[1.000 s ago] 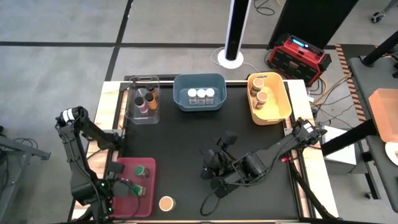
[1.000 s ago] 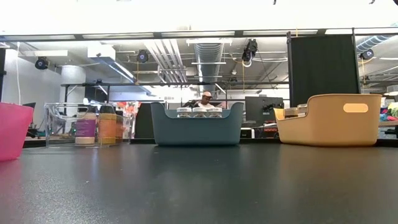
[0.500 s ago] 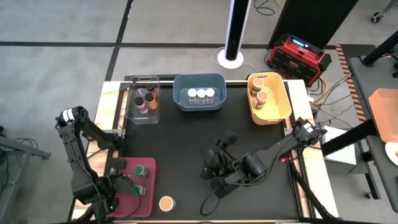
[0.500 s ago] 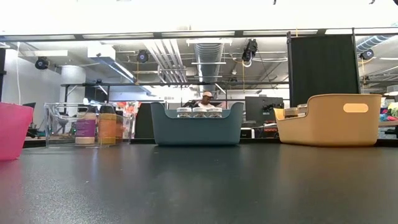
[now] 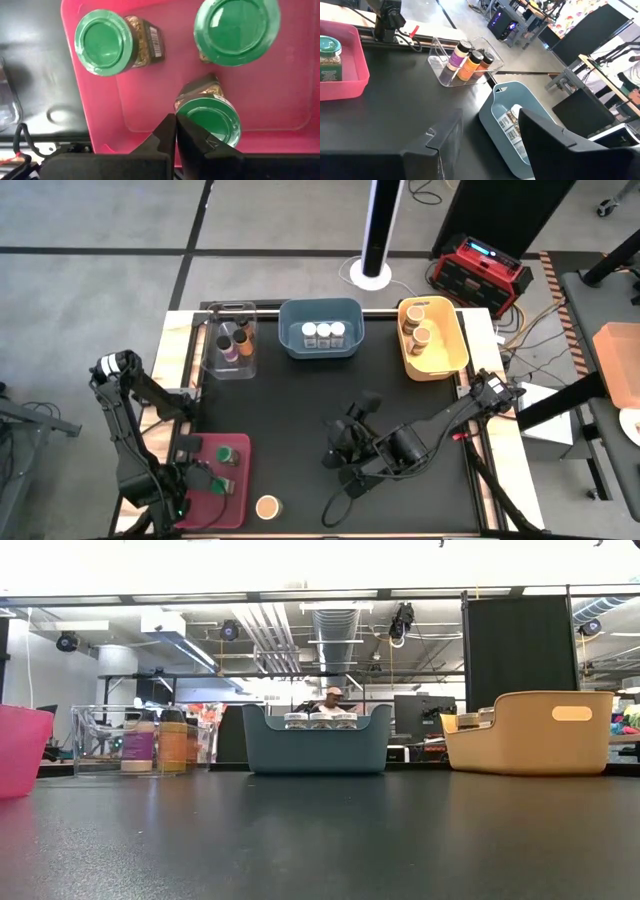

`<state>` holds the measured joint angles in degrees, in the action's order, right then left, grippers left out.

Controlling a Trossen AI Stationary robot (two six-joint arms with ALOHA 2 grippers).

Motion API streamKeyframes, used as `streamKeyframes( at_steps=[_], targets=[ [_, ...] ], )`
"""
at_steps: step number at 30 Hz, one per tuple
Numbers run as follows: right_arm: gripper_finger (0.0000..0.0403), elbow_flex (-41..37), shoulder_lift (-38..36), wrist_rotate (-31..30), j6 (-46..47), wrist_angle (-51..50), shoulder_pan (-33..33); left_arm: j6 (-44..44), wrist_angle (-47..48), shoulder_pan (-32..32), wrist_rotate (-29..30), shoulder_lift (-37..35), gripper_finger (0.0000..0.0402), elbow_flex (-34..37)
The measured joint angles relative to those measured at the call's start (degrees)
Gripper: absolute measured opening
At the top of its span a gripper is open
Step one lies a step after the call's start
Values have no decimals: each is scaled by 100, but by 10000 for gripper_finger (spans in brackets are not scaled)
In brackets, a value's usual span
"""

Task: Sort spices by type
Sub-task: Adjust the green seasoning bottle

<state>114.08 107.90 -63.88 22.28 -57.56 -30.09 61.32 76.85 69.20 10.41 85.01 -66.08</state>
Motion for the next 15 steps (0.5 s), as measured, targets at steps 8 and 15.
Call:
streamKeyframes(
  at_steps=[8,15],
  targets=[
    [181,0,0,0,0,-1,0,-259,-88,-1,107,0,0,0],
    [171,0,0,2,0,-2,0,-454,-150,-1,125,0,0,0]
  ],
)
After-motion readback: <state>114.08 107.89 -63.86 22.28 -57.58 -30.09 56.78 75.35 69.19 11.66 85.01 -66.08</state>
